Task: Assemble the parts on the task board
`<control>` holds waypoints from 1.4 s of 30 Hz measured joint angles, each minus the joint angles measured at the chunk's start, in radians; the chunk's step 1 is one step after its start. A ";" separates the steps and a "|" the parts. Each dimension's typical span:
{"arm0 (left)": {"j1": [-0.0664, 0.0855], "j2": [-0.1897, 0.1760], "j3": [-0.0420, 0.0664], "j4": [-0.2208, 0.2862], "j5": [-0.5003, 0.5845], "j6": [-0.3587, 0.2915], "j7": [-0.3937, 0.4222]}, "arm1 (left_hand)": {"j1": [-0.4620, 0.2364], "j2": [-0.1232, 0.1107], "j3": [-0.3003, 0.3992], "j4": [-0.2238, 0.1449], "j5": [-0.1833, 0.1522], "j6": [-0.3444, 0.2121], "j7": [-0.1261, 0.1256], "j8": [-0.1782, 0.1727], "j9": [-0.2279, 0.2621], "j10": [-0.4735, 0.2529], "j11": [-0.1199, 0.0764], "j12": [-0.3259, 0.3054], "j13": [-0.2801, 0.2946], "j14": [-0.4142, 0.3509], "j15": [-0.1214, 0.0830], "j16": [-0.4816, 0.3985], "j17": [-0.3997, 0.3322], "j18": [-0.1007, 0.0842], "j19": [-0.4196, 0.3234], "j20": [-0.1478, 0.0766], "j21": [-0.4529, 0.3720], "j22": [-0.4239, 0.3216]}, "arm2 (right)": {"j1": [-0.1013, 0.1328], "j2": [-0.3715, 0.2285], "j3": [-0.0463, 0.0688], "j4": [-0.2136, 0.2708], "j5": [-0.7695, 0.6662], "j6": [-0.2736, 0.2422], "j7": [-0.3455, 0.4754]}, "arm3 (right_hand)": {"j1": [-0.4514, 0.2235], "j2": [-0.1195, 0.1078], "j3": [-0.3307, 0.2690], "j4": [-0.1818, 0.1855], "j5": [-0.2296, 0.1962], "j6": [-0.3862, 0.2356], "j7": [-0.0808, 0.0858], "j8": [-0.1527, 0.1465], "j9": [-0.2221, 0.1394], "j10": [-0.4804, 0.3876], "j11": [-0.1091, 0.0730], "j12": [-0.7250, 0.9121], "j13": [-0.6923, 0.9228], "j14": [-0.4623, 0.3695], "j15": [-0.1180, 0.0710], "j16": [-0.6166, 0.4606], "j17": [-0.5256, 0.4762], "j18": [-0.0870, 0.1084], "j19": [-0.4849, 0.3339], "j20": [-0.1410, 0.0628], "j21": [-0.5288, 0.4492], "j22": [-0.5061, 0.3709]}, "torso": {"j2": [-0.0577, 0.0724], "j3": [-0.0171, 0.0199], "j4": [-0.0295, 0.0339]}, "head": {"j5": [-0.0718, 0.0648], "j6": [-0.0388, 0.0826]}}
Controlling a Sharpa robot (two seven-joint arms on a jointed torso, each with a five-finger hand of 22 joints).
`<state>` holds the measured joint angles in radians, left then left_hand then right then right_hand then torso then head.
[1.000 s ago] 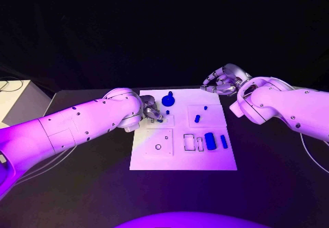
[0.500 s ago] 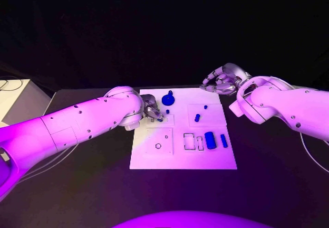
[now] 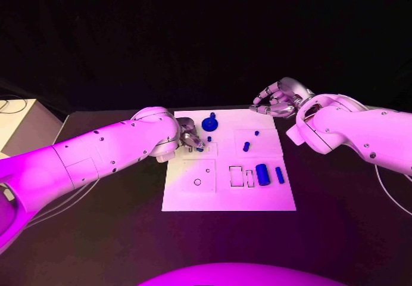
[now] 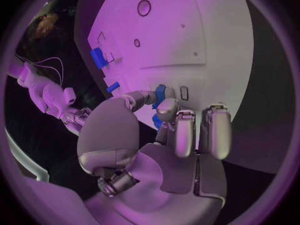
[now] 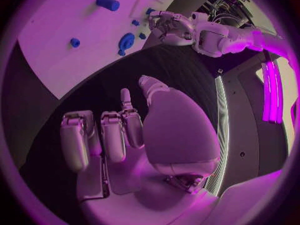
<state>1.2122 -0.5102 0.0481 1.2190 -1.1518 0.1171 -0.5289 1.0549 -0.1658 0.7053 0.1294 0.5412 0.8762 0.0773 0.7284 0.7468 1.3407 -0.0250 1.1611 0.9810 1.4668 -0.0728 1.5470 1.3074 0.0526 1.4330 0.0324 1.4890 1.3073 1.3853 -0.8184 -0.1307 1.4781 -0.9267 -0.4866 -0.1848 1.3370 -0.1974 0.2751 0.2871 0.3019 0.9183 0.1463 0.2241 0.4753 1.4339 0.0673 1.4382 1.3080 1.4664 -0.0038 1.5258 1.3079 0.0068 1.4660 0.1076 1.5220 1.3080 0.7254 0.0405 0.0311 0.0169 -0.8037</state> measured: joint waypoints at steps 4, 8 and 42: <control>-0.001 0.004 0.000 -0.001 0.000 0.003 0.000 | -0.004 0.004 -0.003 -0.003 -0.007 0.003 -0.001 0.001 0.015 0.003 -0.002 0.000 0.000 0.000 0.000 0.006 0.000 0.000 0.008 -0.001 0.004 0.000 | 0.000 0.001 0.000 -0.001 0.000 0.000 0.000 | 0.000 0.000 0.000 0.000 0.000 0.000 0.000 0.000 0.000 0.000 0.000 0.000 0.000 0.000 0.000 0.000 0.000 0.000 0.000 0.000 0.000 0.000 | 0.000 0.0000 0.0012 | -0.001 -0.001; -0.002 0.005 -0.001 -0.001 -0.001 0.003 0.000 | -0.013 0.008 -0.017 -0.017 -0.016 0.004 -0.010 0.009 0.019 0.015 -0.007 0.012 0.006 0.000 -0.008 0.006 0.000 0.000 0.011 -0.004 0.004 0.000 | 0.000 0.001 0.000 -0.001 0.000 0.000 0.001 | 0.000 0.000 0.000 0.000 0.000 0.000 0.000 0.000 0.000 0.000 0.000 0.000 0.000 0.000 0.000 0.000 0.000 0.000 0.000 0.000 0.000 0.000 | -0.001 0.0001 0.0017 | -0.001 -0.001; -0.005 -0.003 -0.002 0.002 0.000 -0.006 0.002 | -0.050 -0.016 -0.136 -0.016 -0.196 0.055 -0.059 -0.025 0.049 0.017 -0.021 0.028 0.027 0.000 -0.015 0.006 0.000 0.000 0.020 -0.013 0.008 0.000 | 0.000 0.001 0.000 -0.005 0.000 -0.001 0.004 | -0.004 -0.004 0.000 0.000 0.000 0.000 0.000 0.004 0.001 0.000 0.000 0.000 0.000 0.000 0.000 0.000 0.000 0.000 0.000 -0.007 -0.005 0.000 | -0.001 -0.0010 0.0012 | -0.002 0.000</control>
<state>1.2072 -0.5131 0.0464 1.2209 -1.1520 0.1111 -0.5273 1.0052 -0.1817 0.5692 0.1137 0.3456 0.9316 0.0184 0.7038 0.7960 1.3578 -0.0464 1.1887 1.0078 1.4668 -0.0881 1.5527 1.3074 0.0529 1.4528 0.0199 1.4965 1.3073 1.3850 -0.8176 -0.1307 1.4736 -0.9268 -0.4873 -0.1812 1.3331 -0.2014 0.2751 0.2871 0.3019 0.9183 0.1463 0.2280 0.4765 1.4339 0.0674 1.4382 1.3075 1.4664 -0.0038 1.5258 1.3075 0.0068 1.4660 0.1001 1.5174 1.3075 0.7244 0.0395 0.0323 0.0148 -0.8039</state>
